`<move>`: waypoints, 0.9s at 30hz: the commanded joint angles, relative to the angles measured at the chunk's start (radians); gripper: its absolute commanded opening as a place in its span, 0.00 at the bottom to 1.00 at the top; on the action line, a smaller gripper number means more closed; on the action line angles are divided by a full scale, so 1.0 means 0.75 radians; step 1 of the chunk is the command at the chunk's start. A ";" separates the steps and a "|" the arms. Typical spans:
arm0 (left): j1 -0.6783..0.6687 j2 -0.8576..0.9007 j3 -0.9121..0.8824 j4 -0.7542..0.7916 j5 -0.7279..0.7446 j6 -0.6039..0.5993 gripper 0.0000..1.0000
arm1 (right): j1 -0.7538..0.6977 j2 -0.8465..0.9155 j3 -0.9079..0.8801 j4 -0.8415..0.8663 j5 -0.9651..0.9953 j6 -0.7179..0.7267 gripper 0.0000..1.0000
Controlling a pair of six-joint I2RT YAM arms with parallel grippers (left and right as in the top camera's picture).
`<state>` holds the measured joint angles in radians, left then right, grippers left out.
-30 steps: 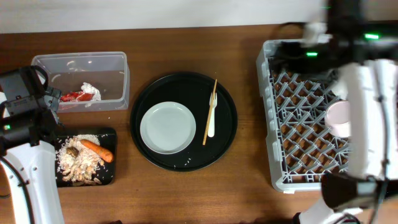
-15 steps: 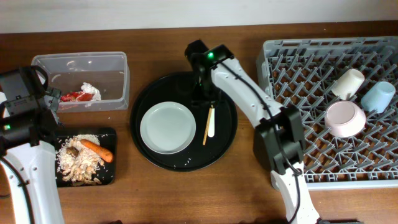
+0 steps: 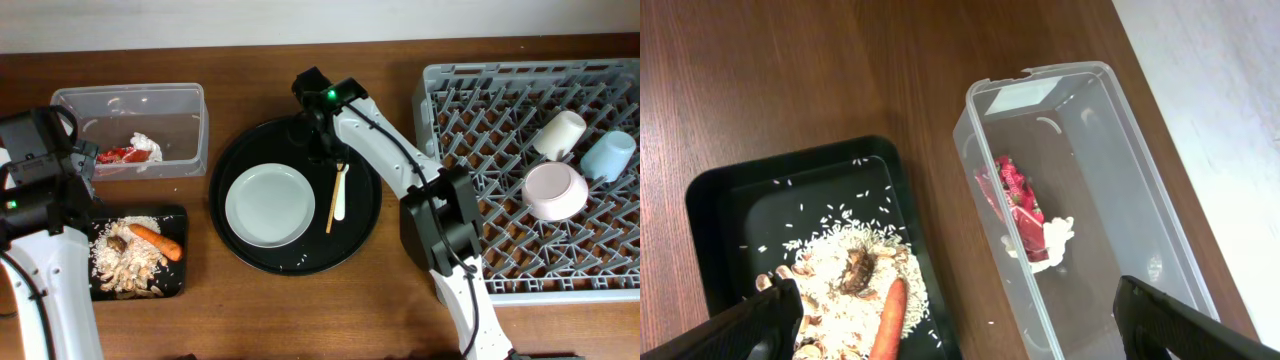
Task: Sort waste into correct bins and load items into the dishwasher rack
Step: 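Move the right gripper back over the tray to the wooden chopstick, then grasp the wooden chopstick with the right gripper and lift it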
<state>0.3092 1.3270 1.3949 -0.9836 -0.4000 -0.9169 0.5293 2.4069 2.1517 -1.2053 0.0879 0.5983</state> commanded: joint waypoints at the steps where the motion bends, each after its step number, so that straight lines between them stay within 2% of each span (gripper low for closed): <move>1: 0.005 0.001 -0.002 0.002 -0.009 -0.013 0.99 | -0.001 0.051 -0.007 0.009 0.036 0.018 0.43; 27: 0.005 0.001 -0.002 0.002 -0.009 -0.013 0.99 | -0.034 0.056 -0.026 0.024 -0.017 0.018 0.37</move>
<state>0.3092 1.3270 1.3949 -0.9836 -0.4000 -0.9169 0.4973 2.4386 2.1517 -1.1881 0.0841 0.6022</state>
